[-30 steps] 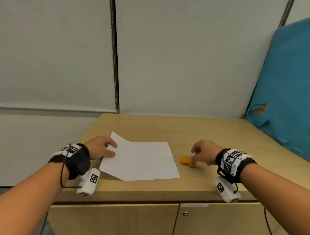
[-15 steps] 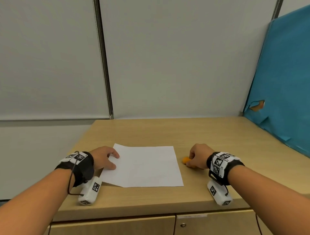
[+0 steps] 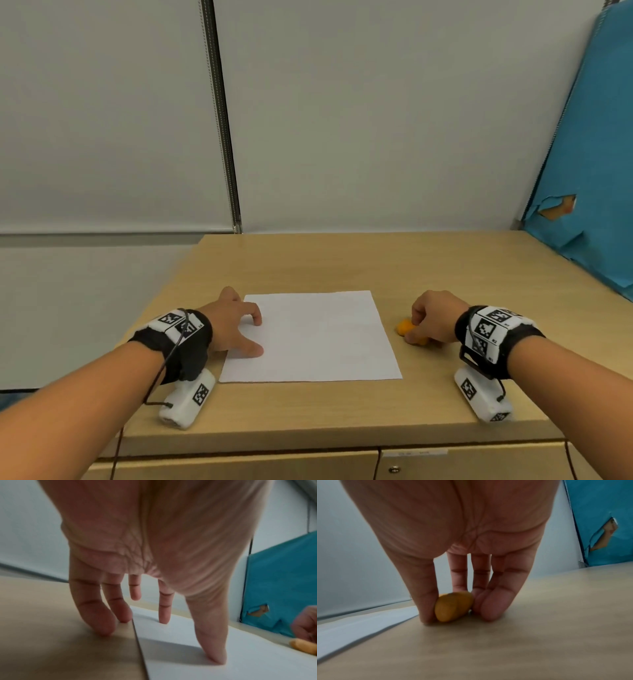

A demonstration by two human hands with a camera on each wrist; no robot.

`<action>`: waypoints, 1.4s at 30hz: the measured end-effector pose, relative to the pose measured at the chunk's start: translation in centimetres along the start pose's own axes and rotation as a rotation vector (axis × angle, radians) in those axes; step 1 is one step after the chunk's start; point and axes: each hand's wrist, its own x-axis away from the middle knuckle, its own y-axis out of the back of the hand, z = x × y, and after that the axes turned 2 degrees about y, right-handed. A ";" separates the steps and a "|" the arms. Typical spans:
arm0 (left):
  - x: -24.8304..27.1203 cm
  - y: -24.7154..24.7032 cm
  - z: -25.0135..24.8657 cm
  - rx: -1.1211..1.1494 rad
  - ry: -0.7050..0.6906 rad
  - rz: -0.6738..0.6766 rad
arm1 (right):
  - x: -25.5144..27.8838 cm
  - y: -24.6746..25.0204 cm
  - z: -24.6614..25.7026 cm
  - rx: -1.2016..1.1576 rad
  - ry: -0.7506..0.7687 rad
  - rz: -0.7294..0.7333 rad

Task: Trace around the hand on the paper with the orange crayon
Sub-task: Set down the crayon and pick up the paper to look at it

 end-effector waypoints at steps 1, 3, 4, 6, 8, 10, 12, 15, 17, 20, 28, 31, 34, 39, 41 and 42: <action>0.0 0.1 -0.1 -0.019 -0.014 0.004 | -0.1 0.3 0.4 0.027 -0.007 0.020; 0.0 0.4 -0.2 -0.057 -0.038 0.028 | -0.3 0.9 1.4 0.110 -0.024 0.069; 0.0 0.5 -0.3 -0.078 -0.047 0.041 | -0.4 1.1 2.0 0.149 -0.030 0.092; -0.1 0.8 -0.5 -0.111 -0.060 0.060 | -0.5 1.5 2.7 0.184 -0.041 0.126; -0.2 1.0 -0.6 -0.133 -0.068 0.080 | -0.5 1.6 2.9 0.191 -0.045 0.134; -0.3 1.2 -0.6 -0.139 -0.071 0.091 | -0.5 1.5 2.9 0.189 -0.047 0.122; -0.2 1.5 -0.6 -0.126 -0.075 0.094 | -0.4 1.4 2.7 0.179 -0.045 0.105; -0.1 1.7 -0.6 -0.109 -0.082 0.068 | -0.2 1.3 2.5 0.149 -0.043 0.093; 0.1 1.7 -0.3 -0.086 -0.086 0.057 | -0.2 1.2 2.4 0.132 -0.041 0.093; 0.8 1.6 0.0 -0.072 -0.100 0.066 | -0.3 1.2 2.2 0.108 -0.023 0.078; 1.9 1.4 2.9 -0.061 -0.159 0.164 | -1.5 0.9 1.1 0.090 0.020 0.082; 1.3 1.1 3.7 -0.132 -0.231 0.162 | -2.2 0.6 0.8 0.095 0.031 0.093; 1.0 0.6 3.9 -0.142 -0.278 0.137 | -2.5 0.7 0.6 0.089 0.037 0.094; 0.2 0.1 4.6 -0.078 -0.351 0.066 | -2.1 0.6 0.7 0.079 0.067 0.065; 0.1 0.5 5.3 0.091 -0.369 0.070 | -2.1 0.4 0.5 0.088 0.078 0.061; 0.1 0.6 5.6 0.178 -0.375 0.079 | -2.2 0.3 0.5 0.088 0.086 0.061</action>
